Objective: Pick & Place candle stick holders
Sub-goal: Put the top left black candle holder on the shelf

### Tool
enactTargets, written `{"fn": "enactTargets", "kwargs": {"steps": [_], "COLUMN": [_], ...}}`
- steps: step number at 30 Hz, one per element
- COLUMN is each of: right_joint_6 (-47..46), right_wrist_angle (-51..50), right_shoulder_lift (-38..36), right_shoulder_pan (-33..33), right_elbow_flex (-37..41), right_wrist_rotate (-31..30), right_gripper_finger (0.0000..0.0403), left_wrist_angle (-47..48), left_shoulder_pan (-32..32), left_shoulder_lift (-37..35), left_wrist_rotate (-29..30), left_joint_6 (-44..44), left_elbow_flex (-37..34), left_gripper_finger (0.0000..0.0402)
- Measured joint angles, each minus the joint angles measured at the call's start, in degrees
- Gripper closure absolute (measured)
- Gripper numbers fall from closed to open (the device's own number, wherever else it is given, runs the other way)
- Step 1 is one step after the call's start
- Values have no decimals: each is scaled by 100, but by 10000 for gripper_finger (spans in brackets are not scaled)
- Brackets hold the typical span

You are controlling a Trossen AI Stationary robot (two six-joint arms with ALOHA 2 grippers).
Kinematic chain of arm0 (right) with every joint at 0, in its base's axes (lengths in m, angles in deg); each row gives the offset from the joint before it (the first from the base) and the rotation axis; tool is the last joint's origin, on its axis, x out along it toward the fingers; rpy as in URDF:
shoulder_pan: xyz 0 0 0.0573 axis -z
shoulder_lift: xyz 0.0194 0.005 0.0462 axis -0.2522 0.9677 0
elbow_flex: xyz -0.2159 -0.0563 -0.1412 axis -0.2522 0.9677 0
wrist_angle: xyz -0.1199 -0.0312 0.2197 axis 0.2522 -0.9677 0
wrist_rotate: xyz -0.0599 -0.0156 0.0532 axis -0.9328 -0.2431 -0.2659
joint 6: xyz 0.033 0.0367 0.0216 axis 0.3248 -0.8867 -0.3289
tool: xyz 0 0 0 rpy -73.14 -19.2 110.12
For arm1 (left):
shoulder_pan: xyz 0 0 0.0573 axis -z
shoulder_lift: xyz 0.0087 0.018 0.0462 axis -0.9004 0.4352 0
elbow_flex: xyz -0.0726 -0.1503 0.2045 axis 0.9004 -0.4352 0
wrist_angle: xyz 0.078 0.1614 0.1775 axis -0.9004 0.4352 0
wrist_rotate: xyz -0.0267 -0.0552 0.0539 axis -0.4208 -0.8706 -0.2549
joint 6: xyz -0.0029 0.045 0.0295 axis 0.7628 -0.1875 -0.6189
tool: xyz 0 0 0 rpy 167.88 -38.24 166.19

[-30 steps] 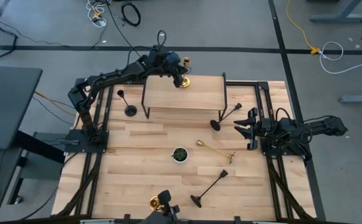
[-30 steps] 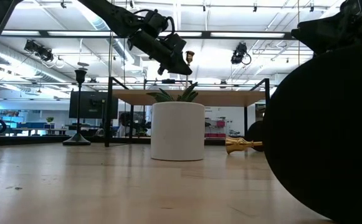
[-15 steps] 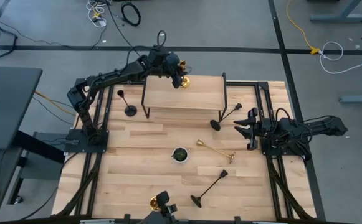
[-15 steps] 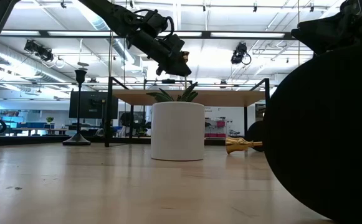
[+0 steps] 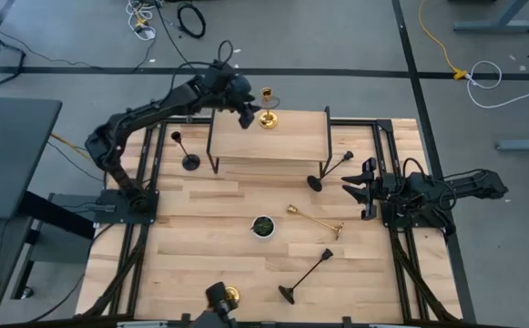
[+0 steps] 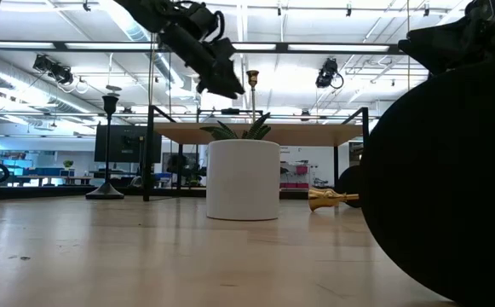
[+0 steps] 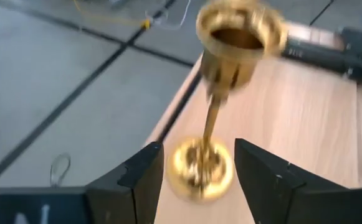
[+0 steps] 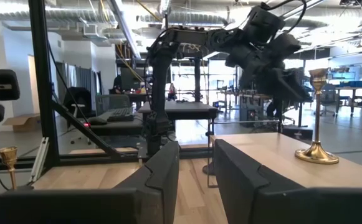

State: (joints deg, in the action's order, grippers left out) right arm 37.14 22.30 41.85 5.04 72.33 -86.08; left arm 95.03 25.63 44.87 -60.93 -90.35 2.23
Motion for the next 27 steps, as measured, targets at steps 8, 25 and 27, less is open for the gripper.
{"fn": "enactTargets", "kwargs": {"steps": [8, 25, 27], "right_joint_6": [-11, -58, -124], "right_wrist_angle": [-24, -130, -223], "right_shoulder_lift": [0, -2, -2], "right_shoulder_pan": [0, -1, -2], "right_elbow_flex": [0, 0, 0], "right_wrist_rotate": [-1, 2, 0], "right_gripper_finger": [300, 300, 300], "left_wrist_angle": [1881, 4651, 4860], "left_shoulder_pan": [-215, -382, -365], "left_shoulder_lift": [-704, -2460, -2731], "left_wrist_rotate": [69, 1112, 1315], "left_joint_6": [-195, 349, 495], "left_elbow_flex": [0, -2, -17], "left_gripper_finger": [208, 209, 209]}}
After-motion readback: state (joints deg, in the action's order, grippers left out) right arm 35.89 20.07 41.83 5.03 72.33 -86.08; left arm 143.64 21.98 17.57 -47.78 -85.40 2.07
